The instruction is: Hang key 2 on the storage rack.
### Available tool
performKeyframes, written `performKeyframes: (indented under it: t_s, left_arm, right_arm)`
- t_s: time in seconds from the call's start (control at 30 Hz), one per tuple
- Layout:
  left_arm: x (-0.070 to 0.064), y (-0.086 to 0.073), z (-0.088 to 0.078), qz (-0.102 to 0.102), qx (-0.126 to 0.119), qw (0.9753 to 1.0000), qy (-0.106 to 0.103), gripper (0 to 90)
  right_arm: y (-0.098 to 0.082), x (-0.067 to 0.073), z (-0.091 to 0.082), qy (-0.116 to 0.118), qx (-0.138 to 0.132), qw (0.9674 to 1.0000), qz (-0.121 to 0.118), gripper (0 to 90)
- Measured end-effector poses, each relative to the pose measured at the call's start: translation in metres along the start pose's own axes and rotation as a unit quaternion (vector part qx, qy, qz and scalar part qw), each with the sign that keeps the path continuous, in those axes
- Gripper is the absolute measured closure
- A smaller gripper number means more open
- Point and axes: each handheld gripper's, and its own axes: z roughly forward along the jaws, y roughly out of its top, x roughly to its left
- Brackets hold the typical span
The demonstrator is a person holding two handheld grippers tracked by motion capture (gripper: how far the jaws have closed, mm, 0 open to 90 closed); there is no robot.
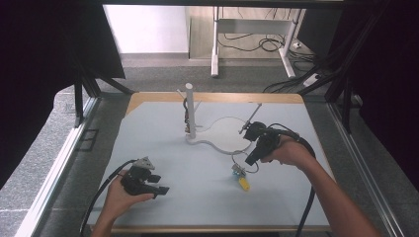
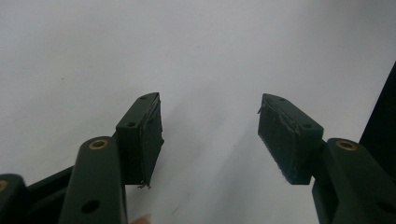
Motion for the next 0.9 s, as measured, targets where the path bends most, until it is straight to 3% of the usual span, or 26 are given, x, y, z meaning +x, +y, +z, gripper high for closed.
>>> performKeyframes:
  t_s: [0.3,0.9]
  left_arm:
    - [0.0,0.0,0.001,0.0,0.002,1.0,0.001,40.2]
    - [0.0,0.0,0.0,0.001,0.004,1.0,-0.001,40.0]
  right_arm:
    - [0.003,-0.006,-0.007,-0.004,-0.019,0.9998,0.008,87.1]
    - [0.021,-0.012,-0.022,-0.009,-0.031,0.9993,0.018,87.1]
